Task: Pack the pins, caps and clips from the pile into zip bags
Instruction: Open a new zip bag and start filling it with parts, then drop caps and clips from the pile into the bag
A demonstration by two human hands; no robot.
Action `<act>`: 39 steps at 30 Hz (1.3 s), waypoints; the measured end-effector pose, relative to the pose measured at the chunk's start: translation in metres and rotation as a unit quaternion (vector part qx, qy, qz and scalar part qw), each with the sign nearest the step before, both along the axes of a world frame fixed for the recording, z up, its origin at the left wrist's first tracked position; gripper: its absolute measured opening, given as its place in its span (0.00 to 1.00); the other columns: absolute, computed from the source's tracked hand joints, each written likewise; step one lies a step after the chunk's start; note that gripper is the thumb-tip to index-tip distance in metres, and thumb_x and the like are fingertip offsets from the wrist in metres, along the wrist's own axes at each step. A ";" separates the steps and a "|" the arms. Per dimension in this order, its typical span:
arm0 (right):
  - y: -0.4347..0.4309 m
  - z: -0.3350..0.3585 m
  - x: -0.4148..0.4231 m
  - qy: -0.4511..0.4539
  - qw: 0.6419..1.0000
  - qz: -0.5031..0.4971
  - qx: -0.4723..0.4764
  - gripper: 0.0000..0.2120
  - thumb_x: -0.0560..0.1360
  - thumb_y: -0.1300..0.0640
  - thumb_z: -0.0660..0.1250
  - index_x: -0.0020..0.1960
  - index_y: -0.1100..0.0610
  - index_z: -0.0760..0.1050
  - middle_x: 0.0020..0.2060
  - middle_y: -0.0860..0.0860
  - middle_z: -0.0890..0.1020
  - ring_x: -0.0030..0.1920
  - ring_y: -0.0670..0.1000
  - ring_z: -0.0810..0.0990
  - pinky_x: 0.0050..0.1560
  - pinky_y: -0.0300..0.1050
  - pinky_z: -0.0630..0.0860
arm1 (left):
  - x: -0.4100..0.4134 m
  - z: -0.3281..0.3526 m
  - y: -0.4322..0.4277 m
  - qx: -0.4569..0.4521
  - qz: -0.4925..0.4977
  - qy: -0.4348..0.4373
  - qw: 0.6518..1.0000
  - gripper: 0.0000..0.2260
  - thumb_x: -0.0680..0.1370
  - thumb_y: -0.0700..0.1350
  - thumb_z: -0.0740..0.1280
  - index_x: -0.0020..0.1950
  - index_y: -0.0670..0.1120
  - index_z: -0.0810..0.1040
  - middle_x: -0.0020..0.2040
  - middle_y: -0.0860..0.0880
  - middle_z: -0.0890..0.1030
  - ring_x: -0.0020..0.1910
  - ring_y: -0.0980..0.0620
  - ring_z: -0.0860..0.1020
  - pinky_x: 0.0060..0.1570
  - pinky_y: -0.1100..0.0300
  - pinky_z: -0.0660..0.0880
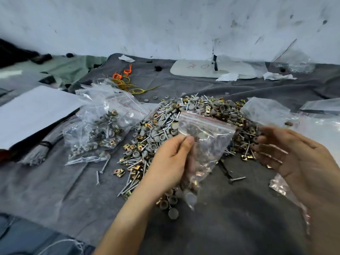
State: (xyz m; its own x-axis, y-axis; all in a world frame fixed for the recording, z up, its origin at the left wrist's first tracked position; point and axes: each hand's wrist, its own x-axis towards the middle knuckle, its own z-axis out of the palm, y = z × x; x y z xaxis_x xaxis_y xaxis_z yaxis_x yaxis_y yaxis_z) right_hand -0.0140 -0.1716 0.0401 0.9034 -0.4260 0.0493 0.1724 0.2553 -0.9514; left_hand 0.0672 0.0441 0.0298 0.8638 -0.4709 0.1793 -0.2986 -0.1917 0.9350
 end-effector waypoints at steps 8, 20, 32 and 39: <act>0.002 -0.001 0.002 0.038 0.999 0.017 -0.035 0.09 0.68 0.54 0.67 0.42 0.56 0.85 0.40 0.53 0.85 0.38 0.49 0.84 0.35 0.40 0.81 | 0.029 0.032 0.080 0.119 0.187 -0.084 0.971 0.16 0.84 0.47 0.60 0.38 0.44 0.75 0.27 0.53 0.72 0.23 0.62 0.69 0.26 0.69 0.65; -0.017 -0.013 -0.011 0.144 0.917 -0.229 -0.292 0.02 0.74 0.54 0.71 0.42 0.50 0.82 0.45 0.48 0.85 0.49 0.52 0.81 0.49 0.47 0.77 | 0.012 0.022 0.017 0.193 0.155 -0.245 0.937 0.29 0.80 0.49 0.66 0.79 0.52 0.59 0.75 0.48 0.62 0.75 0.49 0.60 0.74 0.54 0.56; -0.041 -0.035 0.000 0.312 0.826 -0.215 -0.418 0.06 0.74 0.54 0.70 0.44 0.56 0.84 0.40 0.53 0.85 0.45 0.55 0.81 0.40 0.41 0.68 | -0.008 -0.032 -0.060 0.053 -0.071 -0.296 0.951 0.14 0.75 0.38 0.66 0.58 0.45 0.83 0.48 0.58 0.84 0.48 0.72 0.77 0.51 0.79 0.69; -0.036 -0.037 0.007 0.355 0.801 -0.266 -0.401 0.13 0.70 0.51 0.75 0.52 0.49 0.79 0.45 0.48 0.82 0.47 0.54 0.80 0.43 0.43 0.69 | 0.000 -0.031 -0.054 -0.010 -0.029 -0.247 0.968 0.14 0.76 0.39 0.63 0.55 0.52 0.83 0.41 0.60 0.83 0.42 0.65 0.82 0.45 0.70 0.77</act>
